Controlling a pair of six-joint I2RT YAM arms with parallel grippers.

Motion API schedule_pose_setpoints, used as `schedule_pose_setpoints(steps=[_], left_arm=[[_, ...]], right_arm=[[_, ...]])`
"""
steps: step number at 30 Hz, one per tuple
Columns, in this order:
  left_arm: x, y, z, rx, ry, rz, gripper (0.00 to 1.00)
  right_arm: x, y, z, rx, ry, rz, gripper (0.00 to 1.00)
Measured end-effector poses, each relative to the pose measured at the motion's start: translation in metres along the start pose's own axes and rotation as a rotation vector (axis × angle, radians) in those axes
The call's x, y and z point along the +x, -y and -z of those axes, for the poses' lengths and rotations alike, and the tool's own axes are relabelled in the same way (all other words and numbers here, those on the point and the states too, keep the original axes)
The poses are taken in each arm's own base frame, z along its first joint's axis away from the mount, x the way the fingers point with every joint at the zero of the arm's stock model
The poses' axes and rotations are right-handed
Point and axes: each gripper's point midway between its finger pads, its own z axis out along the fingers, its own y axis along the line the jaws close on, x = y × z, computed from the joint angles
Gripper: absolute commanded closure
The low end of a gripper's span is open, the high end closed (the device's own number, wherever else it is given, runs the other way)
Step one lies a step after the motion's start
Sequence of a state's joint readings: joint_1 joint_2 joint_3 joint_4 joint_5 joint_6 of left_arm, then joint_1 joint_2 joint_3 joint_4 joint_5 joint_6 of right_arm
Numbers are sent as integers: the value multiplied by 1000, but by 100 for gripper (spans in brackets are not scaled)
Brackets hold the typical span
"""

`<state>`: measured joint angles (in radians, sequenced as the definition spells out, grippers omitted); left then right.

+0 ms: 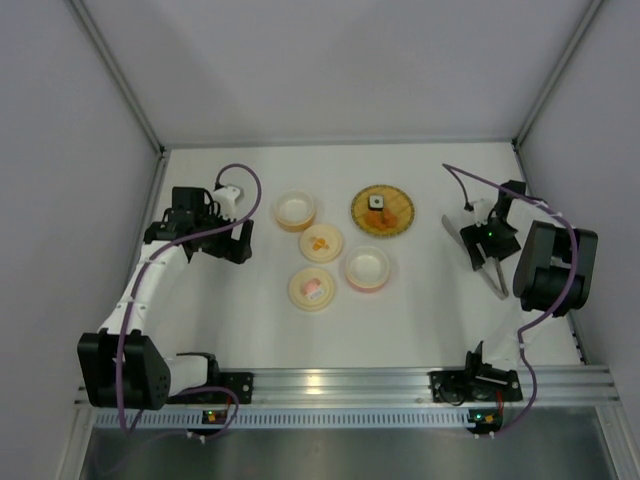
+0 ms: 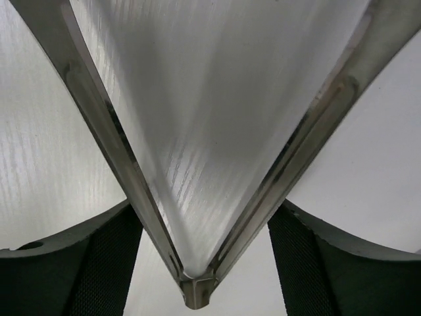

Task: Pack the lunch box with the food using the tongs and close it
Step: Pick up the clamp at the center of the board.

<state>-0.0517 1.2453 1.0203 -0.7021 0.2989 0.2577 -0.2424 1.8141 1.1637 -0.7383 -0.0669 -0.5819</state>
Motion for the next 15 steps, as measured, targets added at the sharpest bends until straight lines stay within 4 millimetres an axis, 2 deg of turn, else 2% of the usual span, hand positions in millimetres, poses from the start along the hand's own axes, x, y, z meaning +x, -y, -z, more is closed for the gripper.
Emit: schedule_pose_setpoints(steps=[3,6,12,15], left_arm=[[0,0,0,-1,1,0,2],[-1,0,0,-1,2,-1,2],[-1,0,0,-1,2,-1,2],[-1,0,0,-1,3,-1,2]], right_arm=[[0,-3,0,-9,11,0,41],[-1,-4,1,-11,22,1,45],[-6,-10,3,-40,49,-5,48],[-13,-14,12,-65,78,-13,49]])
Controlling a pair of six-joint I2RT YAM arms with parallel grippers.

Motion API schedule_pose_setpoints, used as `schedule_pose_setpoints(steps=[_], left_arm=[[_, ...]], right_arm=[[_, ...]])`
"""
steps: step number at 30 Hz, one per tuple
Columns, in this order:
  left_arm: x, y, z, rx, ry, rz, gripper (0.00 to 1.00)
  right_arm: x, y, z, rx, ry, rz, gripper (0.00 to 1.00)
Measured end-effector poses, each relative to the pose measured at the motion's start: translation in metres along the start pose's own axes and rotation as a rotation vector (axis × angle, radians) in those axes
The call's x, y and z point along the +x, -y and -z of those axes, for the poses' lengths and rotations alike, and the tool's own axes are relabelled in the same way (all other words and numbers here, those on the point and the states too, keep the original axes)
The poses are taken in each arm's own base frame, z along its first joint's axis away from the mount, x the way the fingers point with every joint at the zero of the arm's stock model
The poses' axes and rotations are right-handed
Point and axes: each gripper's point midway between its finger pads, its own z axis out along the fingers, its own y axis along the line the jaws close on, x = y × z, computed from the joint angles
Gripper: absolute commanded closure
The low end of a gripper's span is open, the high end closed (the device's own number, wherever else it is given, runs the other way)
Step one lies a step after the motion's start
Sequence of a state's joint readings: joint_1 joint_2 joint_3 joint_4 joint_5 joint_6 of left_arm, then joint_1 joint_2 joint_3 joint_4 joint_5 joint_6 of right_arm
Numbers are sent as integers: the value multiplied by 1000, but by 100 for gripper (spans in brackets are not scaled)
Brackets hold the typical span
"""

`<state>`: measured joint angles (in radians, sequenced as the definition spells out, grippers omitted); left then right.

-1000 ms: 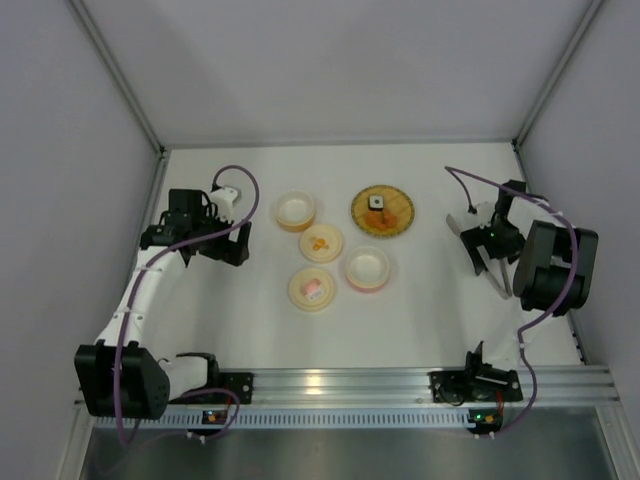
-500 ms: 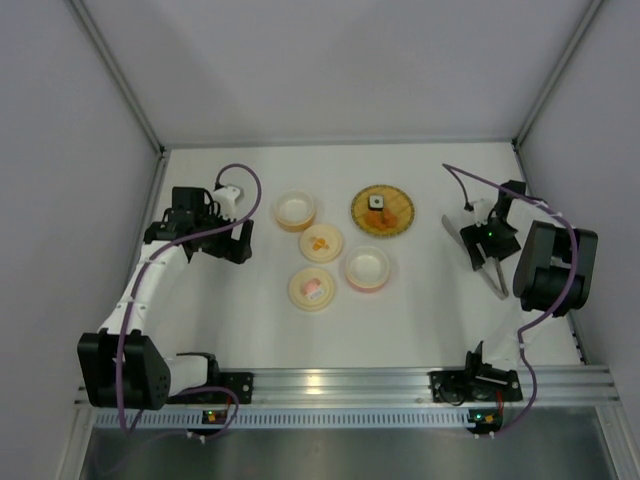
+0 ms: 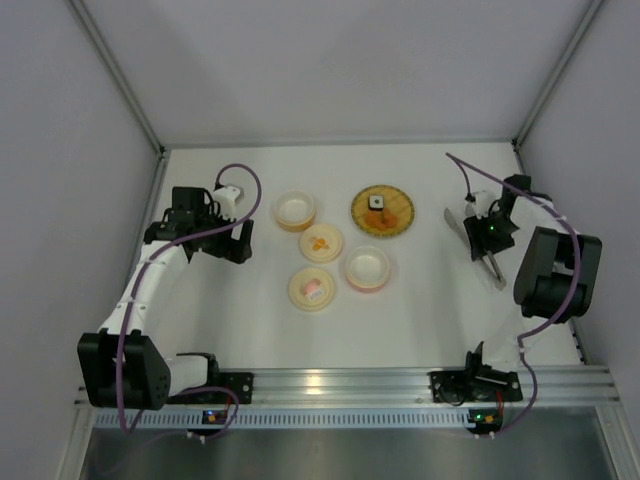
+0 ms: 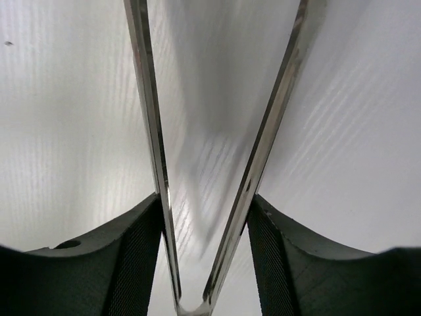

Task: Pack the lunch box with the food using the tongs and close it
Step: Pick up the clamp at the center of the board.

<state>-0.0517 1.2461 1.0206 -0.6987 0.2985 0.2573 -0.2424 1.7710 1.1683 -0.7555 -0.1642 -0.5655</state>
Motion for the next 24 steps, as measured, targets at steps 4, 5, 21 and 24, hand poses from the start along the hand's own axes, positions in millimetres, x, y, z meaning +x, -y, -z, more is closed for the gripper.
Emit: schedule_pose_setpoints(steps=[4,5,21,24], left_arm=[[0,0,0,0,1,0,2],[0,0,0,0,1,0,2],[-2,-1,1,-3,7,0,2],[-3,0,1,-3,8,4,2]], right_arm=[[-27,2,25,2,90,-4,51],[-35,3,32,7,117,0,52],[-51,-15,85,-36,209,0,58],[-58,-17,104,-29,252,12,60]])
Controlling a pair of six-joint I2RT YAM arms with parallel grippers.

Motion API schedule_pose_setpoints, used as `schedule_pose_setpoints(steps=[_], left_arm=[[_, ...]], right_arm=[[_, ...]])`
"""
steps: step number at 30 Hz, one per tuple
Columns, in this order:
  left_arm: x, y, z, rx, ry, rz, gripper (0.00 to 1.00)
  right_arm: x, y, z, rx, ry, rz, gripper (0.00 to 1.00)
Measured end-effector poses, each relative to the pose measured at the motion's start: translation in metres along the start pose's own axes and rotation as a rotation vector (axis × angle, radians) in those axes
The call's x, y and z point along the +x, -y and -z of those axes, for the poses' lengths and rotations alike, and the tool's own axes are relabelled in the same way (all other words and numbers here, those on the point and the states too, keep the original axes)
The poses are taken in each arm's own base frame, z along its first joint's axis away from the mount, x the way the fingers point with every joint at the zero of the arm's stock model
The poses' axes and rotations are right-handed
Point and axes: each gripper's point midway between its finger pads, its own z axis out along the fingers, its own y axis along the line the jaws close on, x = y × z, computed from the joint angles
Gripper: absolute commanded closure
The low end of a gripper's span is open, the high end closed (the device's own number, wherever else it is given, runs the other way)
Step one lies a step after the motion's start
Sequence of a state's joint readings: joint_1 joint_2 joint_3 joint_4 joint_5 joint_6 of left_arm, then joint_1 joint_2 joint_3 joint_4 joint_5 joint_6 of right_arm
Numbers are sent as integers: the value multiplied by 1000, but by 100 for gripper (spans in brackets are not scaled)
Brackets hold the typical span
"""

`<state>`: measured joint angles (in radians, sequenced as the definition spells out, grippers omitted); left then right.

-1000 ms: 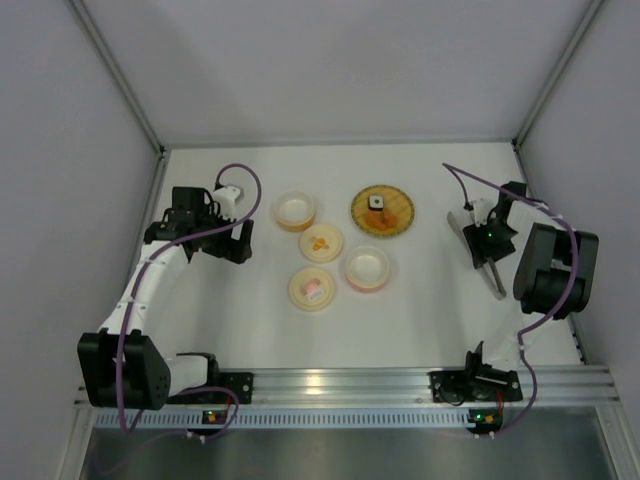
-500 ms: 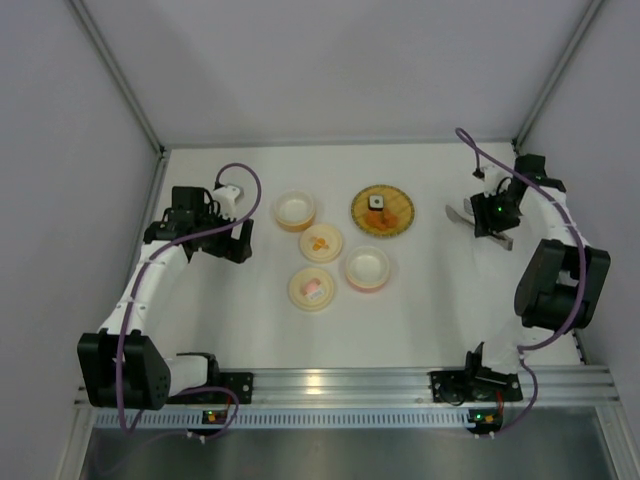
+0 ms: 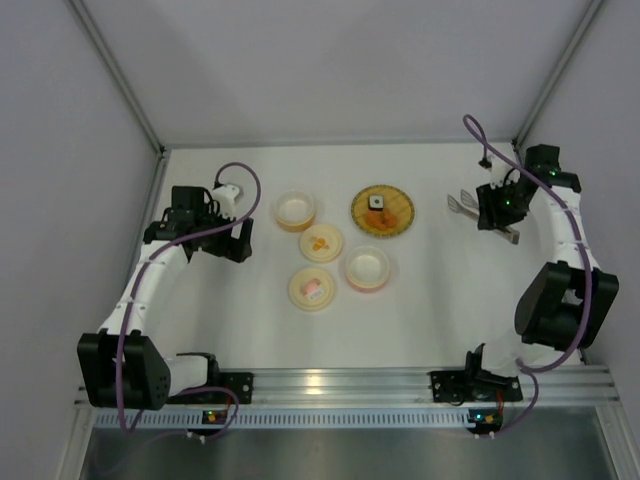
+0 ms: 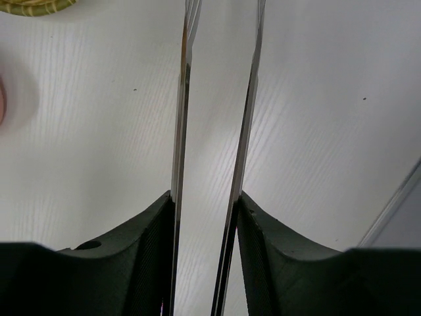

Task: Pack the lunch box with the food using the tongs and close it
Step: Pick up the clamp at the center of the board, then pick up the fake food from the plate.

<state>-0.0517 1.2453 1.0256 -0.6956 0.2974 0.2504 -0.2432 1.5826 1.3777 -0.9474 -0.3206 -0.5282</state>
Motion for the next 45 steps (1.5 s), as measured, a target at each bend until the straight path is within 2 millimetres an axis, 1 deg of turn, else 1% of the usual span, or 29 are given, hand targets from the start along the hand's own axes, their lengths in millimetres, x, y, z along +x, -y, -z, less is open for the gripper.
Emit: schedule_pose_setpoints(steps=[2,6,11,17,20,25,29,31,34,41,45], left_arm=[[-1,0,0,0,2,4,2],[-3,0,1,-1,7,11,2],[-8,1,3,5,21,12,2],[-18,6,7,28,47,13,2],[-18,8,7,40,49,22,2],[-18,10,7,49,49,30,2],[-18,11,7,52,48,31,2],[-18,11,7,52,48,31,2],[-18,11,7,52,48,32,2],[-18,11,7,52,47,32,2],[-18,10,7,51,47,32,2]], right_arm=[[-10,-1,13,10,38,13,60],[-22,-6,32,16,87,30,60],[-29,-14,44,-10,120,35,60],[-47,-28,55,-50,164,49,59],[-53,-45,52,-84,168,68,59],[-63,-85,44,-156,158,131,58],[-67,-114,36,-203,135,182,59],[-66,-124,30,-225,117,192,59],[-65,-133,20,-237,84,186,59],[-61,-143,8,-226,31,139,60],[-57,-150,-3,-218,-15,120,62]])
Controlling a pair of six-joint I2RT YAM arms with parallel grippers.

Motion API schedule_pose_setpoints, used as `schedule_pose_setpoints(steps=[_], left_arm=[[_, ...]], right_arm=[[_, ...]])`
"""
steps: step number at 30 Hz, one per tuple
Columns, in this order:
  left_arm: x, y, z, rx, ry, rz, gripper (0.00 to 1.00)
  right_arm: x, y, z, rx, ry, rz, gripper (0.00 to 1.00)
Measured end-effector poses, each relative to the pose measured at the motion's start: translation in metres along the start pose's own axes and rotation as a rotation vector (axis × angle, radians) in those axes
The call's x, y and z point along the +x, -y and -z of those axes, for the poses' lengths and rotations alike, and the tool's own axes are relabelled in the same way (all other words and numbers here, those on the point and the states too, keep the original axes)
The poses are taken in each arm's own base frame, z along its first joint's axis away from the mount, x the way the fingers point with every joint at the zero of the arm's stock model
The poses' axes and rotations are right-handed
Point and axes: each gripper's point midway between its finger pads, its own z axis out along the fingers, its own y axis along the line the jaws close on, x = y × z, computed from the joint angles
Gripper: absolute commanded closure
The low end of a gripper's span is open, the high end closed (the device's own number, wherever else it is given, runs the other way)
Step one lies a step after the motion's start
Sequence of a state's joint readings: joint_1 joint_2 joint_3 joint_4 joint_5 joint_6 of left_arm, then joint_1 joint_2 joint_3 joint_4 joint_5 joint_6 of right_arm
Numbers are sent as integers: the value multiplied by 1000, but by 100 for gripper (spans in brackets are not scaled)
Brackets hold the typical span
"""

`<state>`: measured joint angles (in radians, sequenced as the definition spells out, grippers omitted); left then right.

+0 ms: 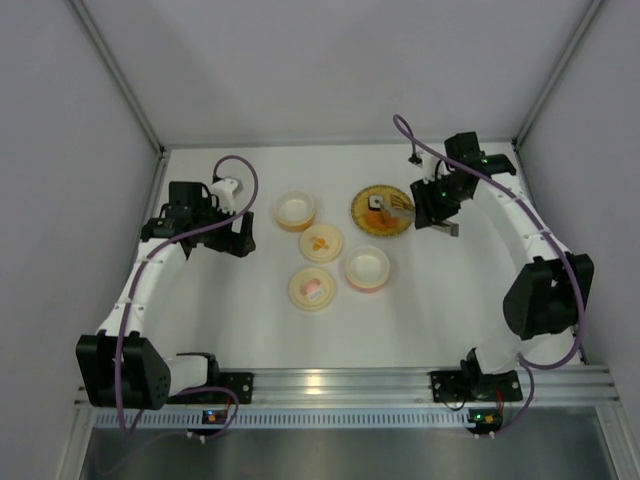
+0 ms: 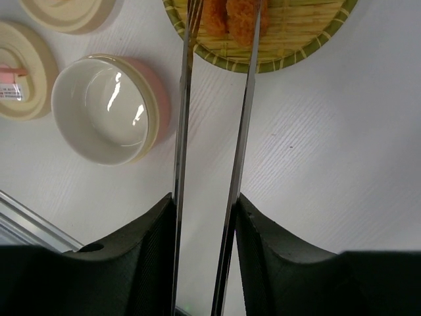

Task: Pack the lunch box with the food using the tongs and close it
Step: Pick up the fake food from the plate.

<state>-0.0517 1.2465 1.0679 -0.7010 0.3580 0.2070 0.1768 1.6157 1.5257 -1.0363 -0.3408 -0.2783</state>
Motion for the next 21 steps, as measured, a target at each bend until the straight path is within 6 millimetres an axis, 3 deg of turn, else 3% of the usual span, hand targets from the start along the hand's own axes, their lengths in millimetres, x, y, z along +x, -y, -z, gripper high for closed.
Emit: schedule_pose_setpoints(steps=[9,21], left_arm=[[1,-1,-1,-4,-2,0,2],[10,-2,-6,-5,-23,8,2]], right_arm=[[12,8,-23,41,-90,-78,62],[15,10,-32,50,-121,-107,62]])
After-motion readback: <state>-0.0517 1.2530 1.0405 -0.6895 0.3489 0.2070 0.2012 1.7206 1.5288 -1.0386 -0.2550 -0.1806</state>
